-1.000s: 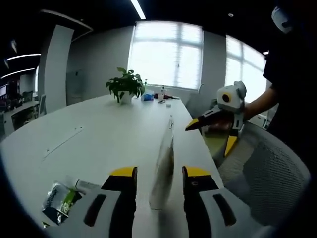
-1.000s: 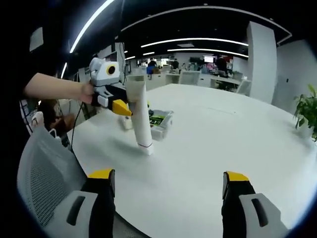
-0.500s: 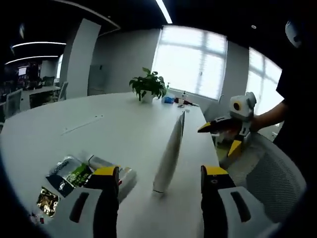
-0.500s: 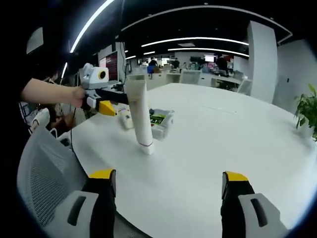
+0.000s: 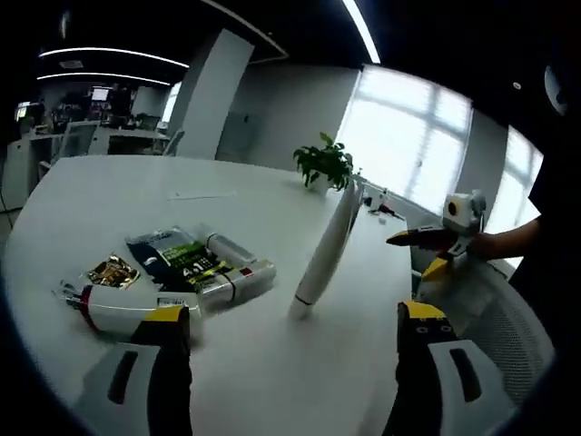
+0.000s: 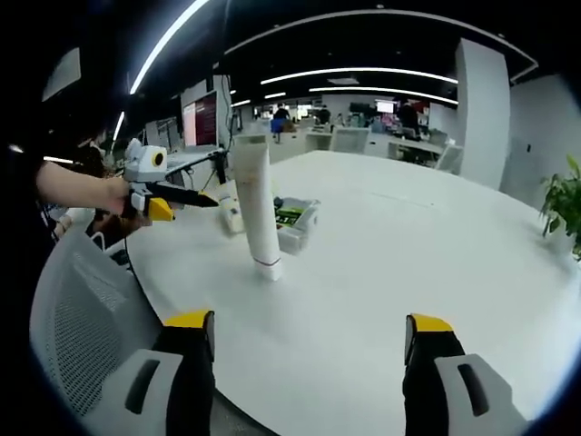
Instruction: Arrange the skincare products in the storage area until every visible bottle or jar stands upright without overlapping.
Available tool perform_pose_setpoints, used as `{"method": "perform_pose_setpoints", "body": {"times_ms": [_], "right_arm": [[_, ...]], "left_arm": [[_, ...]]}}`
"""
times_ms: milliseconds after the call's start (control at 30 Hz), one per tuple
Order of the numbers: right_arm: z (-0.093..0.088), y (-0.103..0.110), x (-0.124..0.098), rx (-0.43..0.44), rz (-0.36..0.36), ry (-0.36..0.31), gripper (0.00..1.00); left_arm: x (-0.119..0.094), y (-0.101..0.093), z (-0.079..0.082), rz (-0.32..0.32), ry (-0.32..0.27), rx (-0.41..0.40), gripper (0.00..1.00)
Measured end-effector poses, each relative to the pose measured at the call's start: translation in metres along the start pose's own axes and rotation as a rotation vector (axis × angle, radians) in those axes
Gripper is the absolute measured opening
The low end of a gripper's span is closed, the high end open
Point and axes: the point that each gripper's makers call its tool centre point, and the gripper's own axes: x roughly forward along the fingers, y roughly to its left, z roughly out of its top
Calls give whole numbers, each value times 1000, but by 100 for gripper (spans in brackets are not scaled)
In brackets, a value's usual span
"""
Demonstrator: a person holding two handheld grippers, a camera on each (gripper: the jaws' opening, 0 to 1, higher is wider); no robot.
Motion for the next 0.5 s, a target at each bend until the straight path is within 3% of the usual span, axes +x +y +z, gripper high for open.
{"method": "perform_pose_setpoints", "body": {"times_ms": [200, 500], "right_arm": [[1, -2, 0, -5, 1, -8, 90], [1, 6, 1, -10, 52, -14, 89]], "left_arm": [[-22, -6, 4, 59, -41, -12, 99], [-37, -19, 8, 155, -56, -15, 99]]}}
